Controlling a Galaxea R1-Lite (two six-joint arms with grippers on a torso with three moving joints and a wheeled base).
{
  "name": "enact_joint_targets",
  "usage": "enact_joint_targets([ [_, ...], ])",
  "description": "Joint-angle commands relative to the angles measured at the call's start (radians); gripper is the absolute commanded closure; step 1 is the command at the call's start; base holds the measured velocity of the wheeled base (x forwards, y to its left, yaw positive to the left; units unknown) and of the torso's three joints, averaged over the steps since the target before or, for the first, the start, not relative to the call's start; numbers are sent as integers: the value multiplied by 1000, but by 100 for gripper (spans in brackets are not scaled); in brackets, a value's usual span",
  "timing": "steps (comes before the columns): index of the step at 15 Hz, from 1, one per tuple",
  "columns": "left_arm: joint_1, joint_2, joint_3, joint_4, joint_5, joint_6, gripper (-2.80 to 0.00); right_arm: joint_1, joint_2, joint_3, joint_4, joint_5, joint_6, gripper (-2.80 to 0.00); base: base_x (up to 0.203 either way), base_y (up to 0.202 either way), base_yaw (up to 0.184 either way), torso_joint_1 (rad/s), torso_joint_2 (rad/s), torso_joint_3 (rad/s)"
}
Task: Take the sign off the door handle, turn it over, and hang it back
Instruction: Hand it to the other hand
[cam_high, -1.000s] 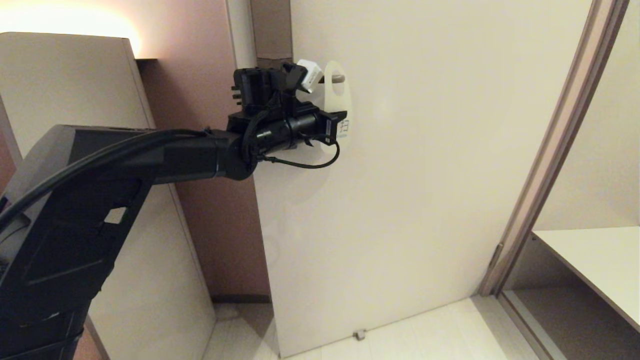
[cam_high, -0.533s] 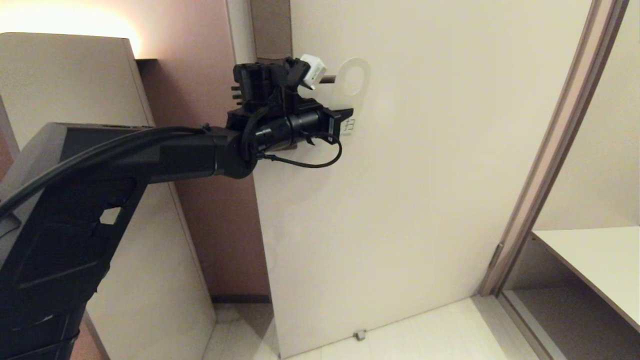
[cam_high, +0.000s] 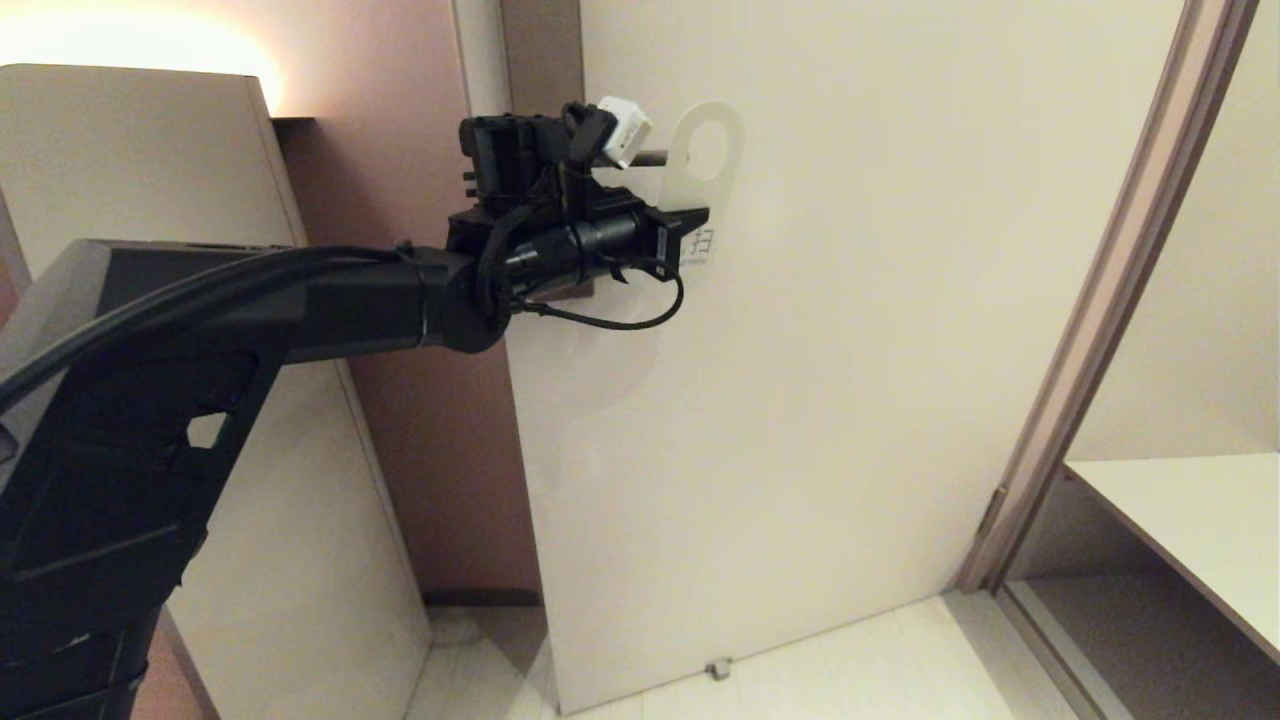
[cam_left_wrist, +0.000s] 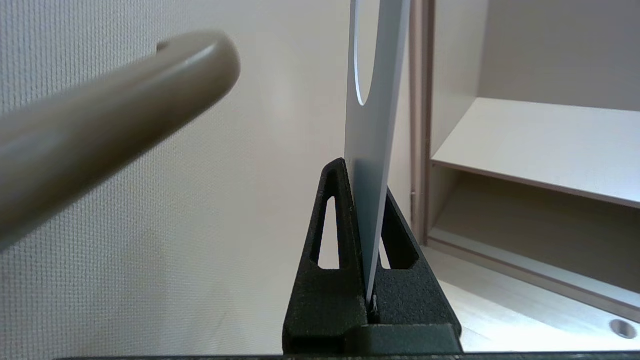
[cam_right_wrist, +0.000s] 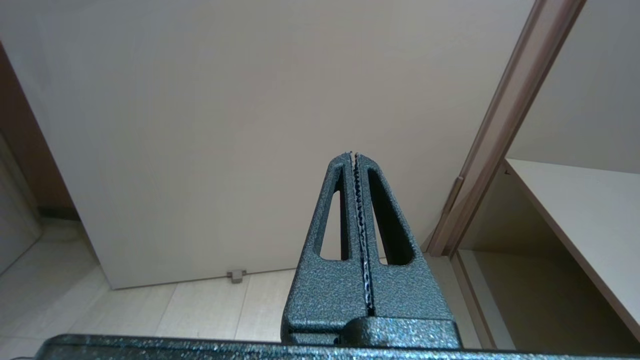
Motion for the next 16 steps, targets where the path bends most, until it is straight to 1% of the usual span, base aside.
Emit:
enact_joint_targets([
  [1,-8,-18,3,-2,-10,-4,0,0,1,0,0,1,-1,0,0,0,0,0,0,0],
  [2,-15,-26,5,-2,-13,-6,0,0,1,0,1,1,-1,0,0,0,0,0,0,0],
  [5,-25,-58,34,-1,-95,-10,0,0,1,0,0,1,-1,0,0,0,0,0,0,0],
  [6,-31,-72,49,0,-111,-11,0,0,1,0,0,1,-1,0,0,0,0,0,0,0],
  [8,-45,-110,92,-1,-148,-44,0,0,1,0,0,1,-1,0,0,0,0,0,0,0],
  [10,-61,-159,159,-2,-194,-79,0,0,1,0,0,1,-1,0,0,0,0,0,0,0],
  [14,-78,-285,347,-4,-304,-91,0,0,1,0,0,1,-1,0,0,0,0,0,0,0],
  [16,-91,-345,450,-12,-326,-95,0,0,1,0,0,1,-1,0,0,0,0,0,0,0],
])
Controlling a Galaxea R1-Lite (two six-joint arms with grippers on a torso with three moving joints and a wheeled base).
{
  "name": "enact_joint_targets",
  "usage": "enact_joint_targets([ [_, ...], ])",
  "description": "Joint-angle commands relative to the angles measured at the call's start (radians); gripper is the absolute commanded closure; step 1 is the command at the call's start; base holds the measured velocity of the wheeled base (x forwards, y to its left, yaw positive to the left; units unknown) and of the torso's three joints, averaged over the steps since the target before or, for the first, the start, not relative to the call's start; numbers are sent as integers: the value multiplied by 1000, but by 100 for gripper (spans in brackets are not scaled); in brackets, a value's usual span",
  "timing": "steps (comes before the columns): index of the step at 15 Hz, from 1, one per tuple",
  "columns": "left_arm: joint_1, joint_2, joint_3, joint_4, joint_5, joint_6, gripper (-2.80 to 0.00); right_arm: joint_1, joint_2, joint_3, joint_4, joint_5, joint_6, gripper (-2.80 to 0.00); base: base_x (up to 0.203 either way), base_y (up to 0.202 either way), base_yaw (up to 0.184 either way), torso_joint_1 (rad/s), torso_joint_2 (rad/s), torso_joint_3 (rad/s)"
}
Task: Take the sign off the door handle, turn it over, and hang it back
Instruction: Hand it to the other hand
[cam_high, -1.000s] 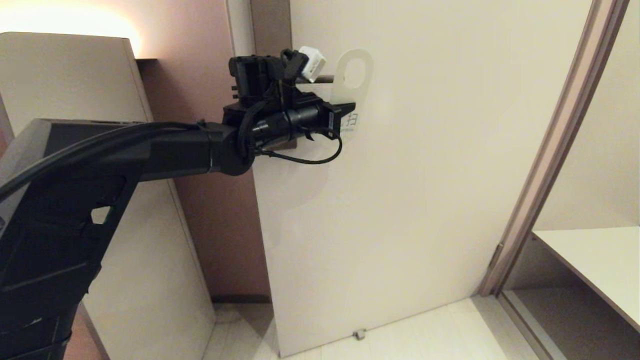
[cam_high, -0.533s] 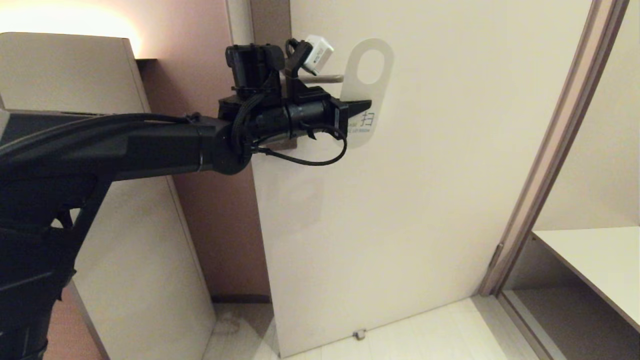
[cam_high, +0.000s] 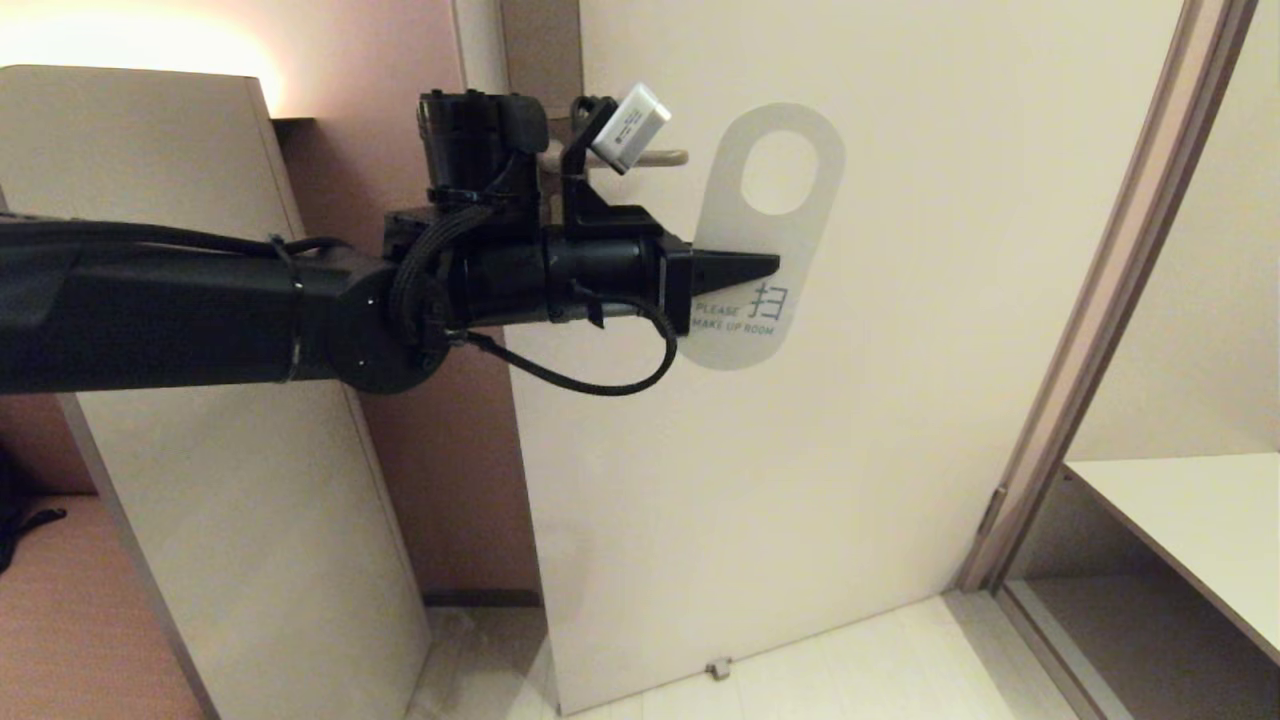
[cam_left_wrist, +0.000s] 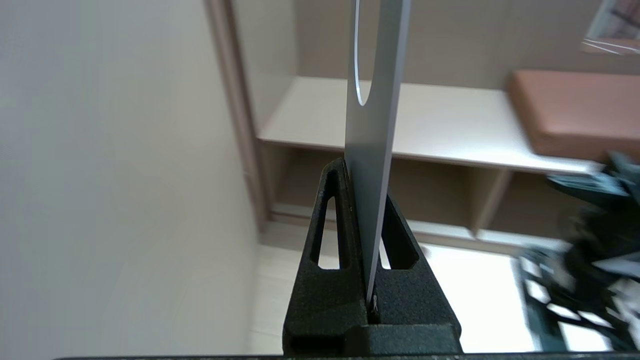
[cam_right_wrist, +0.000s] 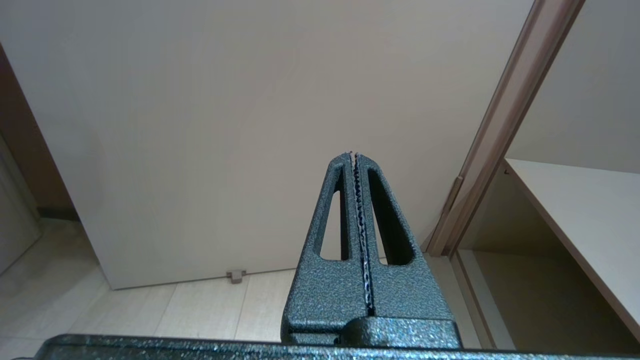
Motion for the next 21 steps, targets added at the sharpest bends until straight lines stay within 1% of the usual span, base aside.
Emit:
enact_joint_targets([
  [1,-10,-82,100,-19,-10,-1,0,0,1,0,0,1,-1,0,0,0,0,0,0,0],
  [3,-21,-121,206,-78,-27,-13,0,0,1,0,0,1,-1,0,0,0,0,0,0,0],
  [4,-26,-138,247,-118,-40,-32,0,0,1,0,0,1,-1,0,0,0,0,0,0,0],
  [6,-29,-150,285,-204,-54,-109,0,0,1,0,0,6,-13,0,0,0,0,0,0,0],
  [7,-29,-149,301,-243,-55,-125,0,0,1,0,0,9,-32,0,0,0,0,0,0,0],
  [10,-31,-140,374,-320,-55,-138,0,0,1,0,-1,9,-45,0,0,0,0,0,0,0],
  [13,-62,-110,453,-400,-58,-140,0,0,1,0,-4,9,-48,0,0,0,0,0,0,0],
  [15,-74,-48,465,-509,-58,-149,0,0,1,-1,-1,9,-48,0,0,0,0,0,0,0],
  [16,-76,-24,466,-567,-58,-181,0,0,1,-5,3,9,-48,0,0,0,0,0,0,0],
  [17,-77,-6,467,-617,-57,-226,0,0,4,-14,22,9,-48,0,0,0,0,0,0,0],
  [19,-76,17,468,-671,-56,-252,0,0,8,-75,92,12,-43,0,0,0,0,0,0,0],
  [20,-75,23,469,-676,-55,-255,0,0,24,-122,148,21,-35,0,0,0,0,0,0,0],
  [21,-75,33,467,-676,-55,-254,0,0,56,-156,177,29,-26,0,0,0,0,0,0,0],
])
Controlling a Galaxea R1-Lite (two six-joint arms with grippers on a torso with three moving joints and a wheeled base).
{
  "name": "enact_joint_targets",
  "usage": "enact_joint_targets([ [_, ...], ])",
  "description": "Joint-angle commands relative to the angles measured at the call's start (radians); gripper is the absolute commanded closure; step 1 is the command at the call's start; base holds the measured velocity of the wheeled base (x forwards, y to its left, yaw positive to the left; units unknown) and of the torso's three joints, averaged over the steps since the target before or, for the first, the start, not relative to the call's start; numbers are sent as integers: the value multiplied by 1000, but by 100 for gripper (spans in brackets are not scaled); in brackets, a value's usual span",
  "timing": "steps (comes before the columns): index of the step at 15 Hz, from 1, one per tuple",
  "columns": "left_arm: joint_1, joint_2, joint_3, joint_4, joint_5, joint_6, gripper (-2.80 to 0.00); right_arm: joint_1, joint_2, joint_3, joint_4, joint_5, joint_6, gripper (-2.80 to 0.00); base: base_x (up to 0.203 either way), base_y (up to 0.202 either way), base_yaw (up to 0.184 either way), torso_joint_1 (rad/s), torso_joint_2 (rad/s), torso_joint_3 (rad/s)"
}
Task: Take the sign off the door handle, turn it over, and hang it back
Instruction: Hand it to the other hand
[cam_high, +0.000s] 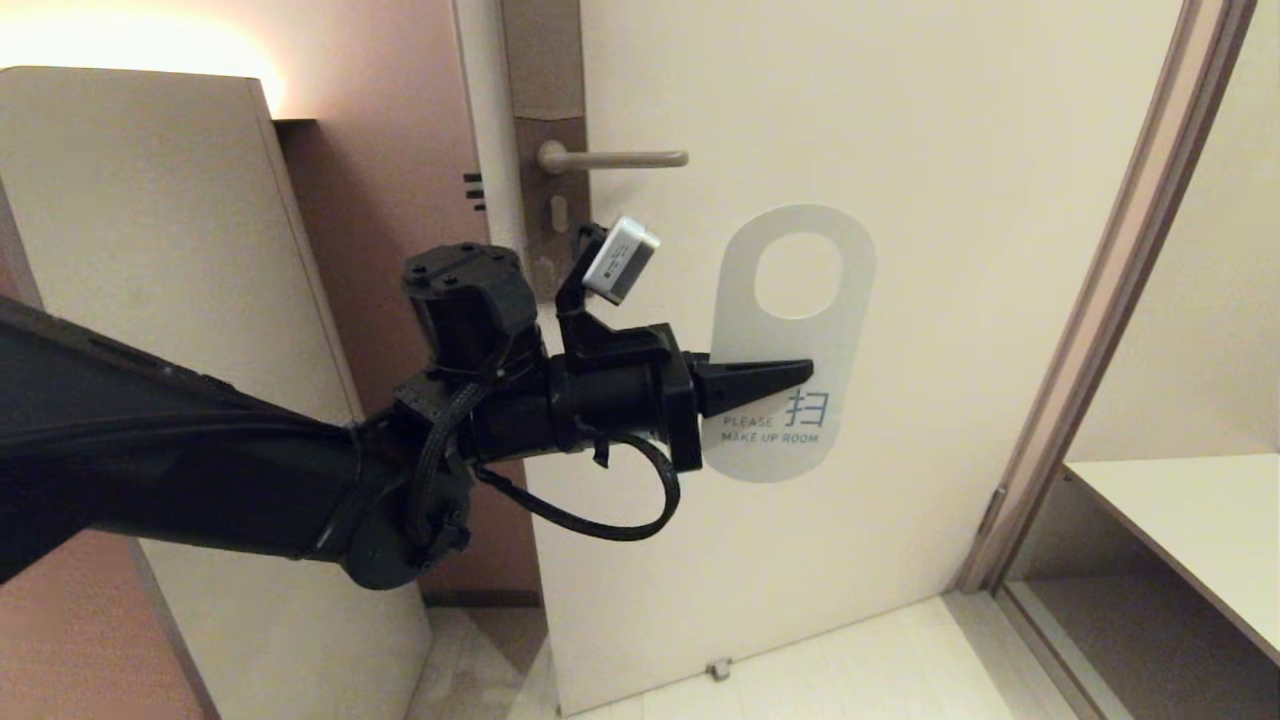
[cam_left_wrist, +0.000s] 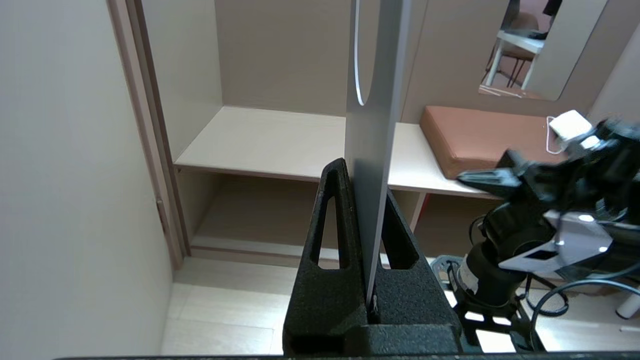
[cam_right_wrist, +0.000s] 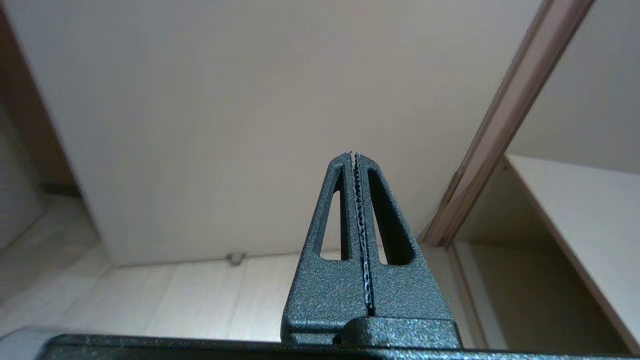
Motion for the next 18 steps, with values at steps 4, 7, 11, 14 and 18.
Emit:
enact_joint_targets([
  [4,-6,30,-4,-7,-4,-2,0,38,314,-137,-11,9,45,0,0,0,0,0,0,0],
  [7,4,24,-4,-7,-1,-3,0,63,600,-233,-104,26,40,0,0,0,0,0,0,0],
  [11,5,20,-5,-7,1,-3,0,82,931,-351,-269,123,-117,0,0,0,0,0,0,0],
  [14,10,12,-5,-7,2,-3,0,203,1071,-412,-412,201,-184,0,0,0,0,0,0,0],
  [18,13,-2,-8,-7,7,-5,0,374,1182,-542,-433,213,-52,0,0,0,0,0,0,0],
])
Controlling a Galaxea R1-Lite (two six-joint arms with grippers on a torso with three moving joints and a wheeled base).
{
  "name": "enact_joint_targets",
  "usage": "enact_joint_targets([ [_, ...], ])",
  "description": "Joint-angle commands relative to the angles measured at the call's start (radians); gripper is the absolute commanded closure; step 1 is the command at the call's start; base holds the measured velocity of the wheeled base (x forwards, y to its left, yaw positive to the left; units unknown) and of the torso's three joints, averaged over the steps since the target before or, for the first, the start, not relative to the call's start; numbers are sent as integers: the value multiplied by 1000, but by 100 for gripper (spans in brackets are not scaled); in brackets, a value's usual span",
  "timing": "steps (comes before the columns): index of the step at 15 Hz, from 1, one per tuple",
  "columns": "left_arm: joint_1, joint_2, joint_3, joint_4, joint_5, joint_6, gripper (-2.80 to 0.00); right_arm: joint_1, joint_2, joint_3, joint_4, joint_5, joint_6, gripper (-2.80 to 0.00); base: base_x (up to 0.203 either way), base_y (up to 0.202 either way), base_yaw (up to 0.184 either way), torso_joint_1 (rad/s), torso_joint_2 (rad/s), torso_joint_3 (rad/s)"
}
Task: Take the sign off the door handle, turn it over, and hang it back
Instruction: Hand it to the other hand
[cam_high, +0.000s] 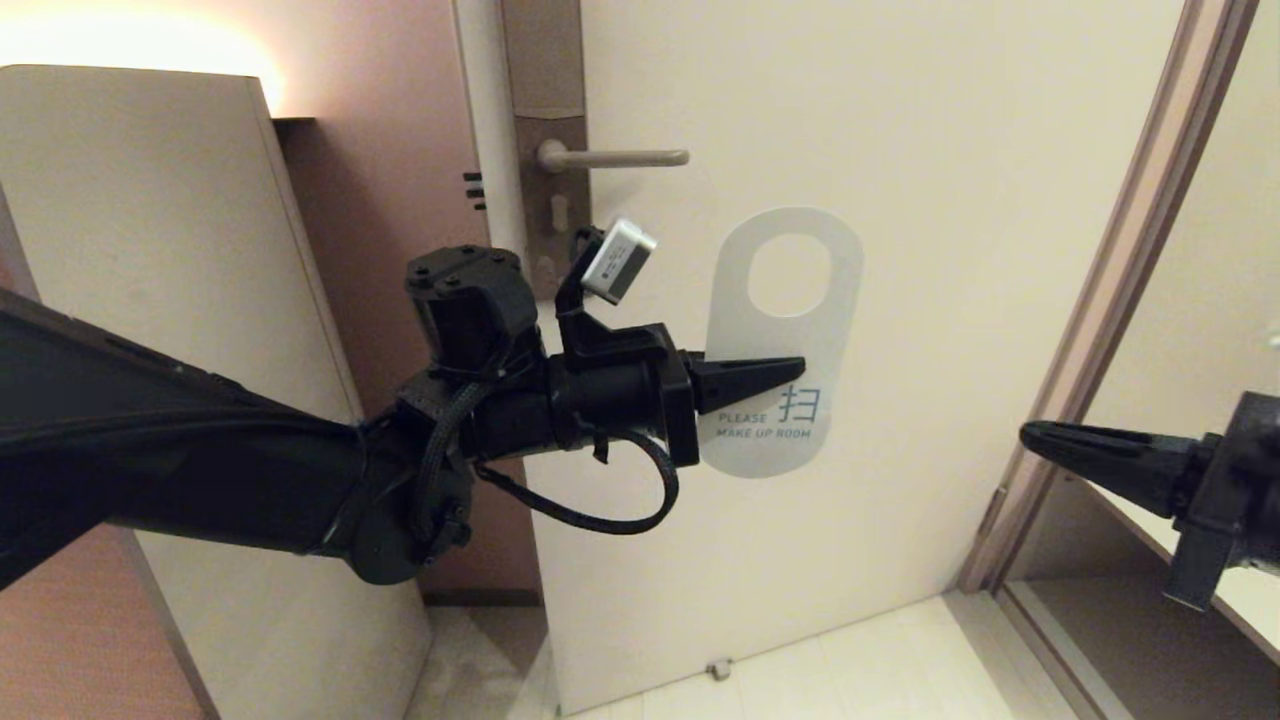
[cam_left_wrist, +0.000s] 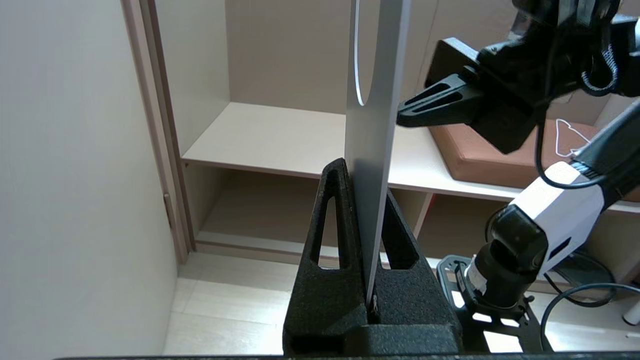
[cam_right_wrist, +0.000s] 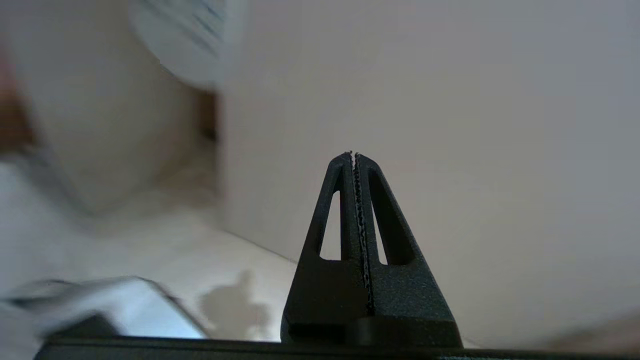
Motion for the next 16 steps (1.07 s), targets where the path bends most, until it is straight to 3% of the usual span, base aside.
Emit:
enact_joint_targets([
  [1,1,-9,-8,-6,-3,-6,0,62,87,-64,-3,1,87,0,0,0,0,0,0,0],
  [4,1,-16,-22,-5,13,-22,0,87,142,-79,-3,3,151,0,0,0,0,0,0,0],
  [10,1,-21,-18,-5,50,-21,0,157,183,-80,-3,11,156,0,0,0,0,0,0,0],
  [11,1,-21,-16,-6,52,-20,0,161,185,-76,-4,11,156,-280,0,0,0,0,0,0],
  [16,-5,-26,-12,-6,49,-16,0,161,184,-69,-6,9,147,-280,0,0,0,0,0,0],
])
